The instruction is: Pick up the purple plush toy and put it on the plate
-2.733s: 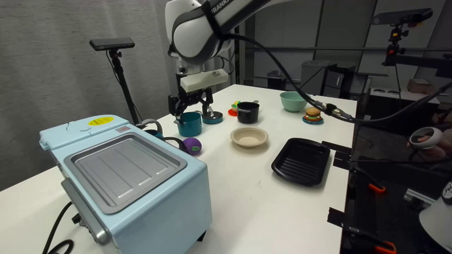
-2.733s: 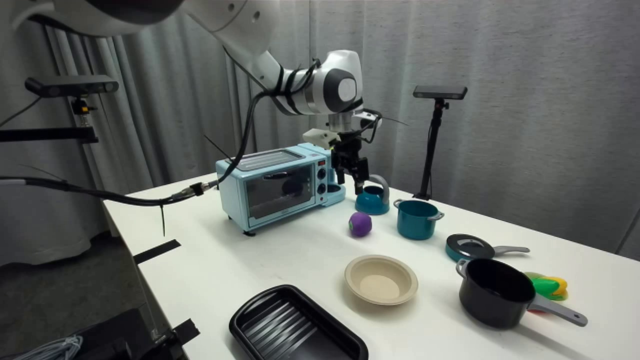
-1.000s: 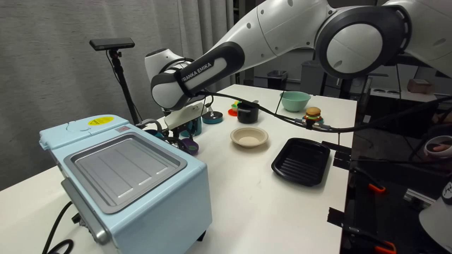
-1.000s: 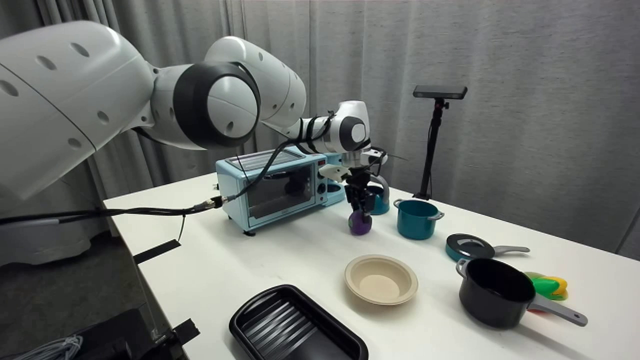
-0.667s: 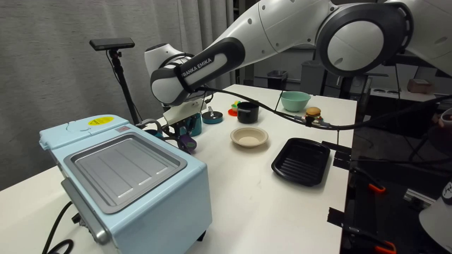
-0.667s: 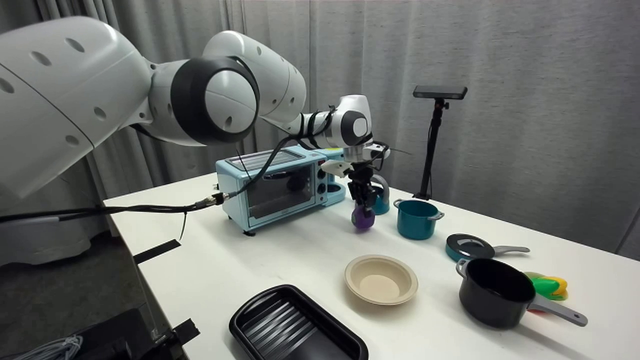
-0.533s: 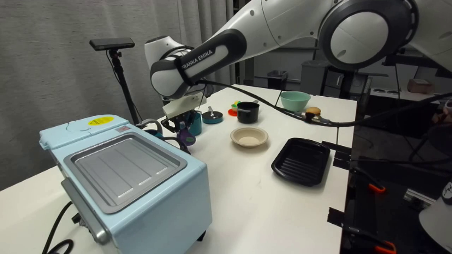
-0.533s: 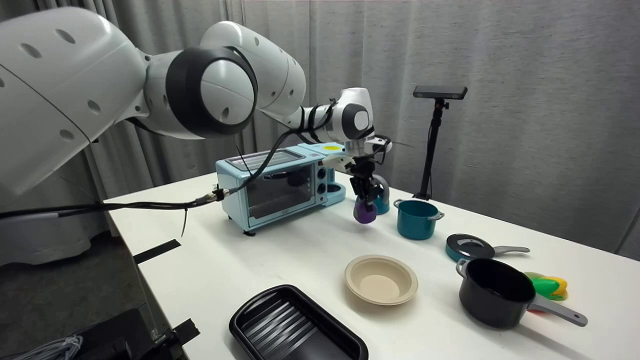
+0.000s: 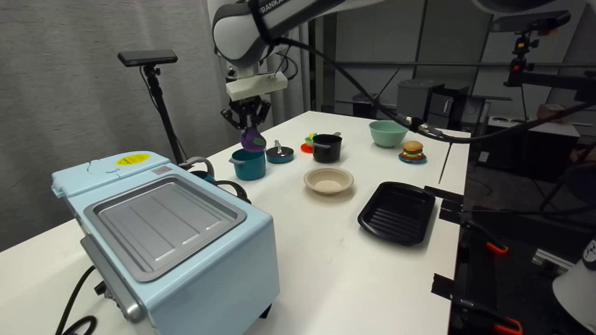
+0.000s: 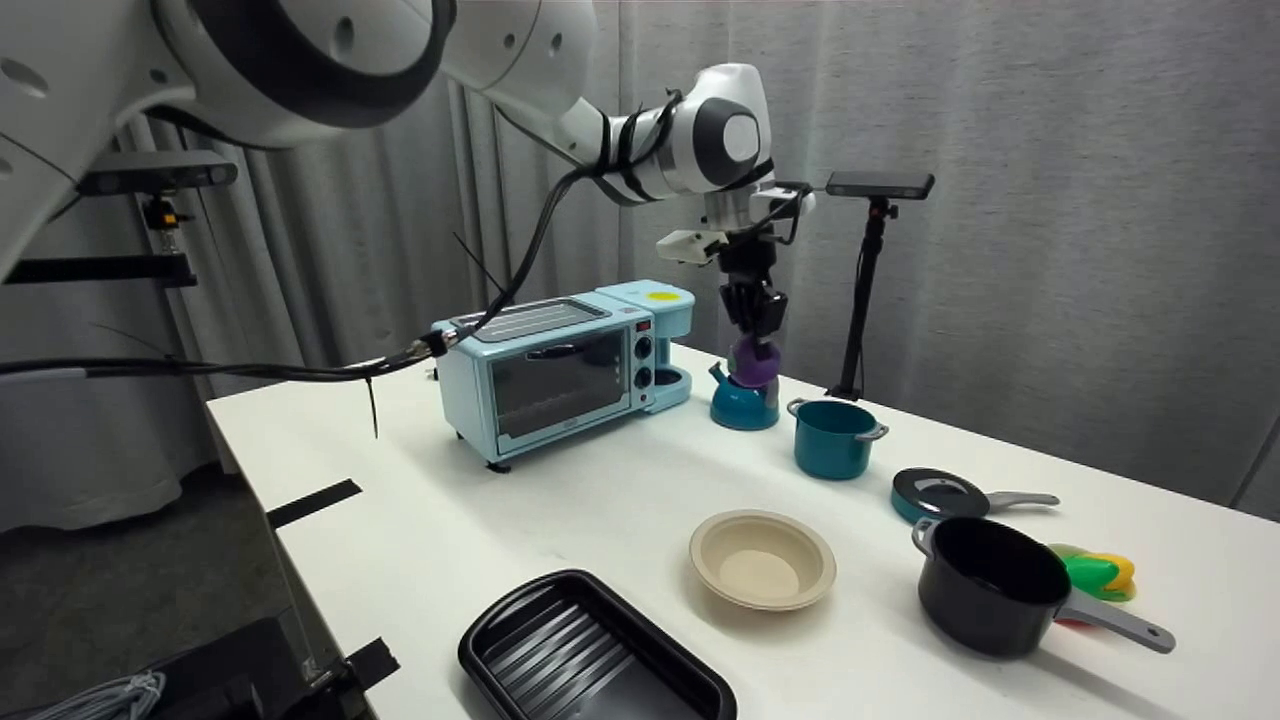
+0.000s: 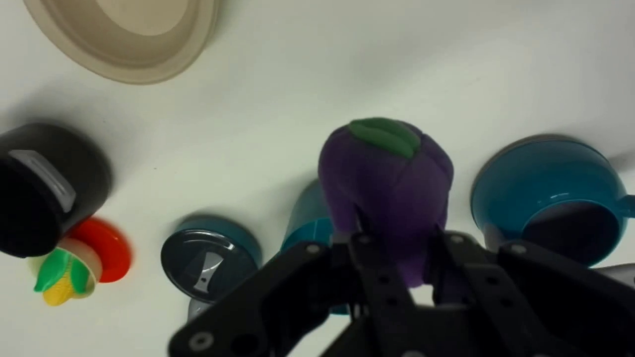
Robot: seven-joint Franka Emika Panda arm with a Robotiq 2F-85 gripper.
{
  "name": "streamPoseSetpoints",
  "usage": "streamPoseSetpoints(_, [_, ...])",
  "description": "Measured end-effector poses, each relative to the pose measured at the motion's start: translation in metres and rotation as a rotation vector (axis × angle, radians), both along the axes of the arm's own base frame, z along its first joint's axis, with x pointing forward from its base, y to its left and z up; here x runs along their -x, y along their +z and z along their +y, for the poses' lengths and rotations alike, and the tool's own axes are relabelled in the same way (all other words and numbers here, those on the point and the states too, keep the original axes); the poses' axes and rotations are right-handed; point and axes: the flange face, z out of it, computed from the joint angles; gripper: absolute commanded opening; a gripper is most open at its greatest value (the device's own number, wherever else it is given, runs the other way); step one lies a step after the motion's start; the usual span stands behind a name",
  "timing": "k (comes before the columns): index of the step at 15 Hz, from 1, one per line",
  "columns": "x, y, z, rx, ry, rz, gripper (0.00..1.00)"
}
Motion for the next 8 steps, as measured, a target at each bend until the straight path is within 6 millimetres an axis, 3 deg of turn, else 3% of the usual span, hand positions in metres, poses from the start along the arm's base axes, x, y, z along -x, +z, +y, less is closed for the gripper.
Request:
streamPoseSetpoints(4, [0.028,0.022,-0.047,-0.008,-0.052,0.013,0.05])
streamPoseSetpoints(8, [0.058,0.012,-0.100,-0.010,-0.093,0.052,0.05])
